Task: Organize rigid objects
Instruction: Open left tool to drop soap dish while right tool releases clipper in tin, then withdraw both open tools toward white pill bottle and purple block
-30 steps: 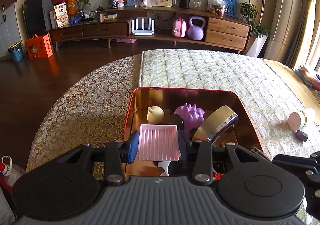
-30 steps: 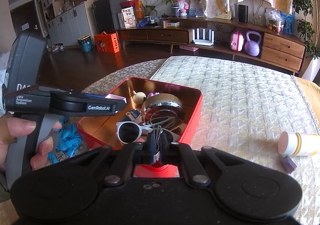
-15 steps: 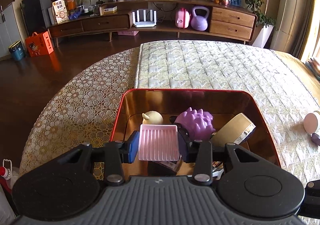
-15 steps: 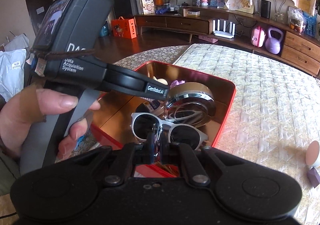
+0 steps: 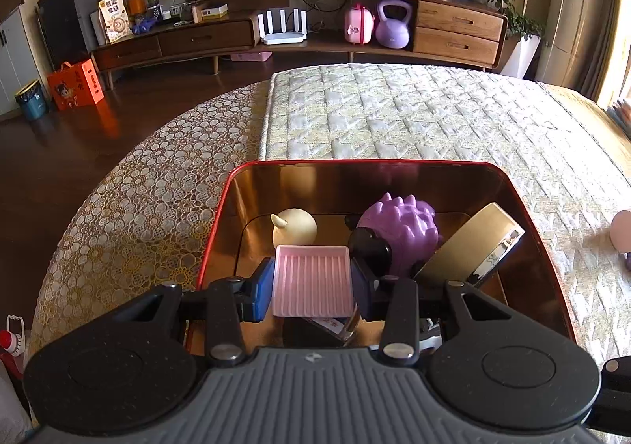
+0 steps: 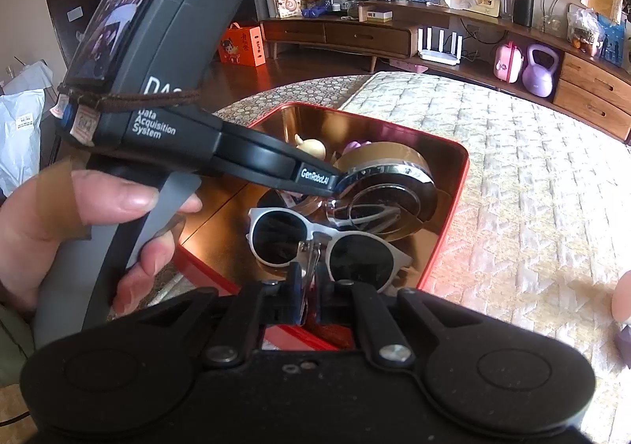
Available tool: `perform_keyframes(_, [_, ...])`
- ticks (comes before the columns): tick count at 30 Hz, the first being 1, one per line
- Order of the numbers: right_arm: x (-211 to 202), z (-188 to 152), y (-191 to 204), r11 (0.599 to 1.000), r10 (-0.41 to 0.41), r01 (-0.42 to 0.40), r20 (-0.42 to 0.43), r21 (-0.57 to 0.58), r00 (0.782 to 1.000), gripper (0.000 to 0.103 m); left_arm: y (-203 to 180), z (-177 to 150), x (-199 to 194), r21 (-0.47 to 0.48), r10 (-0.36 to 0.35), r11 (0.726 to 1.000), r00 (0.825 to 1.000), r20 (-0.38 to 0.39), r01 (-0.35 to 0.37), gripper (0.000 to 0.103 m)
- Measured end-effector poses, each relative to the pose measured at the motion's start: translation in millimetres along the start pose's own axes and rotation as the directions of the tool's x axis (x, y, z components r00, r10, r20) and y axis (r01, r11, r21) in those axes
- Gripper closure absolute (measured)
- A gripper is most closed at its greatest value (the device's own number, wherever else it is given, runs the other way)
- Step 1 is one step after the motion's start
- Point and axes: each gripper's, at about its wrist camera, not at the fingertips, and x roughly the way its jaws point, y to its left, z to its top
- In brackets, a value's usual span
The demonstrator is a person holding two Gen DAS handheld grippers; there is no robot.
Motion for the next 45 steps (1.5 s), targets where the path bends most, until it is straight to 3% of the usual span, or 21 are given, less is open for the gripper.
perform_keyframes(6, [-6, 1, -3, 1.000, 0.006, -0.006, 0.003, 0.014, 1.000, 0.096, -3, -2, -3, 0.006, -0.002, 1.000, 1.000, -0.011, 0.002, 0.062])
perform_keyframes(21, [-35, 0, -3, 0.999, 0.001, -0.003, 0.054, 0.032, 0.999, 0.079, -8, -13, -43, 0.017, -0.044, 0.999, 0.999, 0.021, 0.044, 0.051])
perform_keyframes(32, [-72, -7, -6, 0.999, -0.023, 0.017, 0.114, 0.051, 0.993, 0.051, -17, -23, -86, 0.039, -0.076, 0.996, 0.995, 0.059, 0.074, 0.048])
perform_keyframes(36, [-86, -12, -10, 0.998, -0.026, 0.018, 0.129, 0.061, 0.991, 0.043, -22, -28, -100, 0.040, -0.092, 0.995, 0.993, 0.078, 0.089, 0.036])
perform_keyframes(45, [-116, -33, -26, 0.995, -0.058, 0.045, 0.154, 0.087, 0.986, 0.019, -44, -43, -128, 0.058, -0.128, 0.991, 0.986, 0.105, 0.123, 0.034])
